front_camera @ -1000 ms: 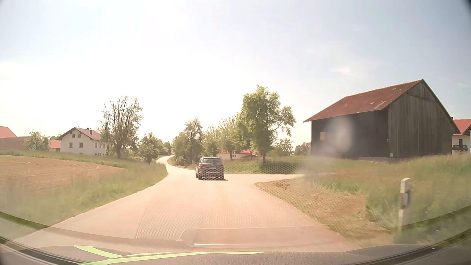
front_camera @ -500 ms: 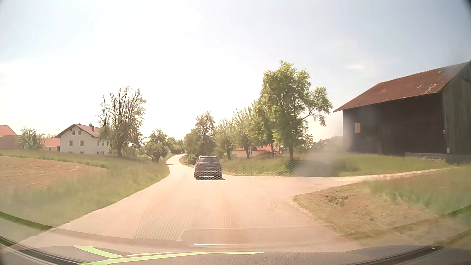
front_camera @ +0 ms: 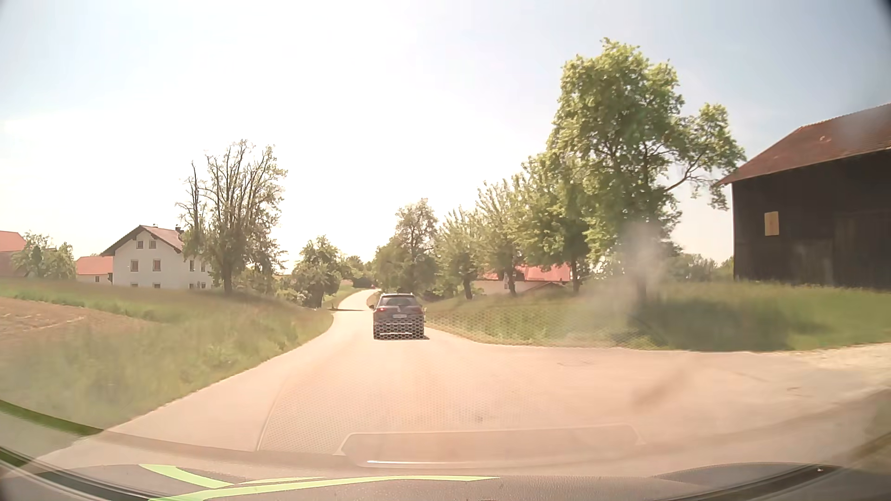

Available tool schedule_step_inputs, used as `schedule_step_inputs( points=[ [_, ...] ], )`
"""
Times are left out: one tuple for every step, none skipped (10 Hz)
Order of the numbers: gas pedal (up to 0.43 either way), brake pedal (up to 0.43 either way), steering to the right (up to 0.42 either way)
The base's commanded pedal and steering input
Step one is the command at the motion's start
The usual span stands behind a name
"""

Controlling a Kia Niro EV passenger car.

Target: Follow the waypoints while adhering to traffic rules and regulations

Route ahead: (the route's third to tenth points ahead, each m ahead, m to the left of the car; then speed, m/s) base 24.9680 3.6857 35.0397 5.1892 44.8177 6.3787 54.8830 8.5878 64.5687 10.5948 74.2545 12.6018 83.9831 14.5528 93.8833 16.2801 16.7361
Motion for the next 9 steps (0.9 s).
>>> schedule_step_inputs(
  points=[
    [0.157, 0.000, -0.042],
    [0.157, 0.000, -0.042],
    [0.157, 0.000, -0.042],
    [0.157, 0.000, -0.041],
    [0.157, 0.000, -0.037],
    [0.157, 0.000, -0.035],
    [0.157, 0.000, -0.035],
    [0.157, 0.000, -0.034],
    [0.157, 0.000, -0.031]
  ],
)
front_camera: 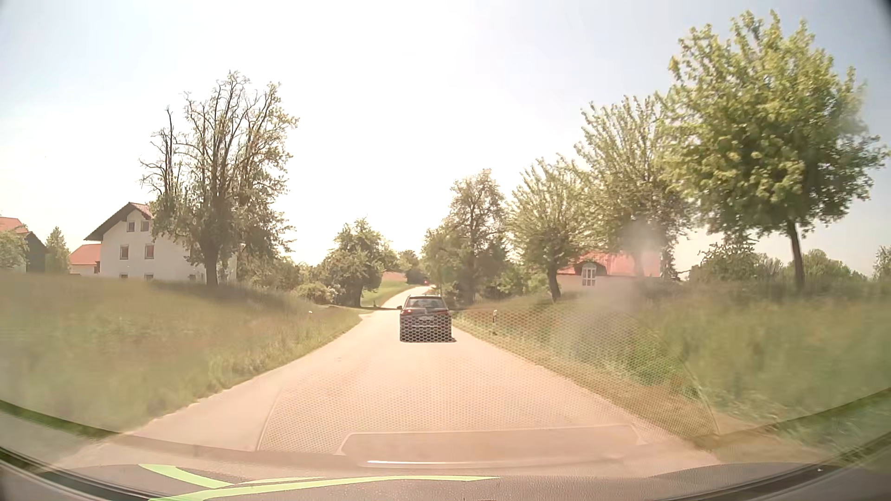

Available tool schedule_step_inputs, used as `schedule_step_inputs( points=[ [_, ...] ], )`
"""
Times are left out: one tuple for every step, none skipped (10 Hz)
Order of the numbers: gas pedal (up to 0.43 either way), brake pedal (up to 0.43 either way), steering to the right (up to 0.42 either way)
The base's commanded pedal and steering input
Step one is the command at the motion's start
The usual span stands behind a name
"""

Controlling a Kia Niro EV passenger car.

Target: Follow the waypoints while adhering to traffic rules and regulations

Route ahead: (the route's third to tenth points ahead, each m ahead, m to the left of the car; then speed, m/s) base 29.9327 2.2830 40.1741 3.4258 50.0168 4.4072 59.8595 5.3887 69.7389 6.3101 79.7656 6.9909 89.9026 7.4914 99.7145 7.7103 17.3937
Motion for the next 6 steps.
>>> schedule_step_inputs(
  points=[
    [0.157, 0.000, -0.026],
    [0.157, 0.000, -0.023],
    [0.150, 0.000, -0.020],
    [0.130, 0.000, -0.017],
    [0.079, 0.000, -0.014],
    [0.067, 0.000, -0.011]
  ],
)
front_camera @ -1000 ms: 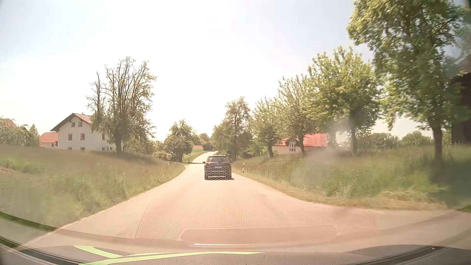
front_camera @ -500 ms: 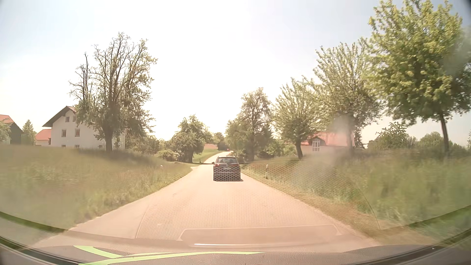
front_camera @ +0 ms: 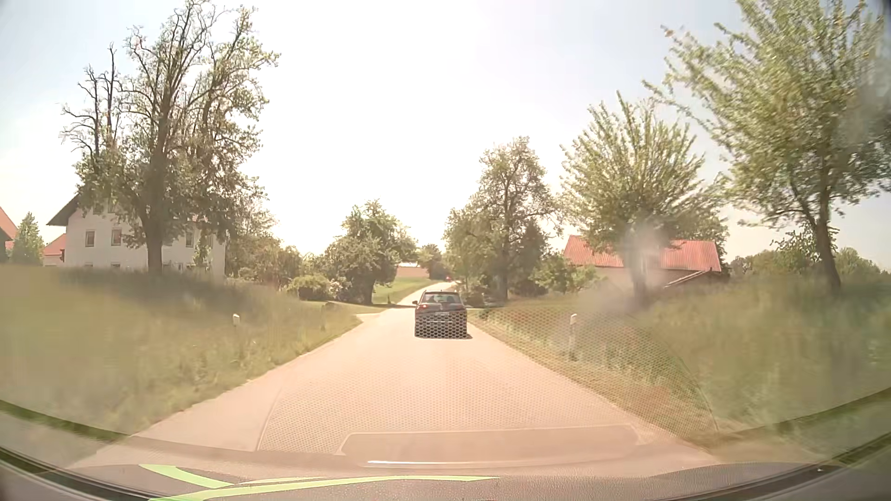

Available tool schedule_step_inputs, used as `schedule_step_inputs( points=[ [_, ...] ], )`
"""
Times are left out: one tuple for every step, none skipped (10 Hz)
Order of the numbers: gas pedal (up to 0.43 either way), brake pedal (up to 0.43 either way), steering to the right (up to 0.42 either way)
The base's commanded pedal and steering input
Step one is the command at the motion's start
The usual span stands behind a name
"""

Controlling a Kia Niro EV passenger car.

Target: Follow the waypoints while adhering to traffic rules and regulations

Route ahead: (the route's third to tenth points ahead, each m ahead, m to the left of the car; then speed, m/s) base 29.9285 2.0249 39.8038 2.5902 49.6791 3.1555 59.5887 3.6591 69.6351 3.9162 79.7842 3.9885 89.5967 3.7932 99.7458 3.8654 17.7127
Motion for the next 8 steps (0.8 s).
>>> schedule_step_inputs(
  points=[
    [0.067, 0.000, -0.008],
    [0.059, 0.000, -0.006],
    [0.047, 0.000, -0.005],
    [0.047, 0.000, -0.005],
    [0.047, 0.000, -0.005],
    [0.047, 0.000, -0.006],
    [0.047, 0.000, -0.006],
    [0.047, 0.000, -0.006]
  ],
)
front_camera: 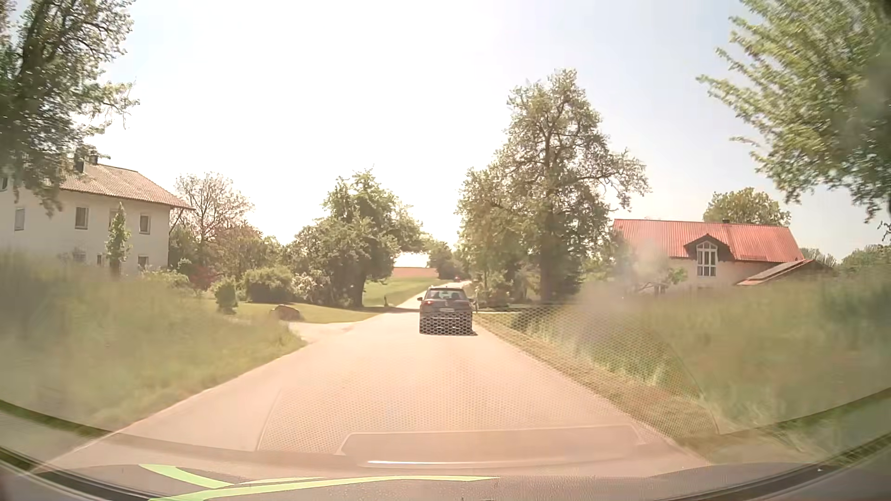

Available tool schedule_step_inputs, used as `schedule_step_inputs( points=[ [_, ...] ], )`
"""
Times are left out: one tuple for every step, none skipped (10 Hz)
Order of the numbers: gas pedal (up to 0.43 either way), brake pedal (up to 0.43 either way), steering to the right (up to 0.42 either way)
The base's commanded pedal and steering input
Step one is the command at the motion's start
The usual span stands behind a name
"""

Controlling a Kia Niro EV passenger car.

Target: Follow the waypoints while adhering to traffic rules and regulations

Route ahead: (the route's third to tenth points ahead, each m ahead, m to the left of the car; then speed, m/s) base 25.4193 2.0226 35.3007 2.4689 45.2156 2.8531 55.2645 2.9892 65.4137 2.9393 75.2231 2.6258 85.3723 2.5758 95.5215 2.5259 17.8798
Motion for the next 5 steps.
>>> schedule_step_inputs(
  points=[
    [0.047, 0.000, -0.005],
    [0.047, 0.000, -0.005],
    [0.047, 0.000, -0.004],
    [0.047, 0.000, -0.004],
    [0.047, 0.000, -0.004]
  ],
)
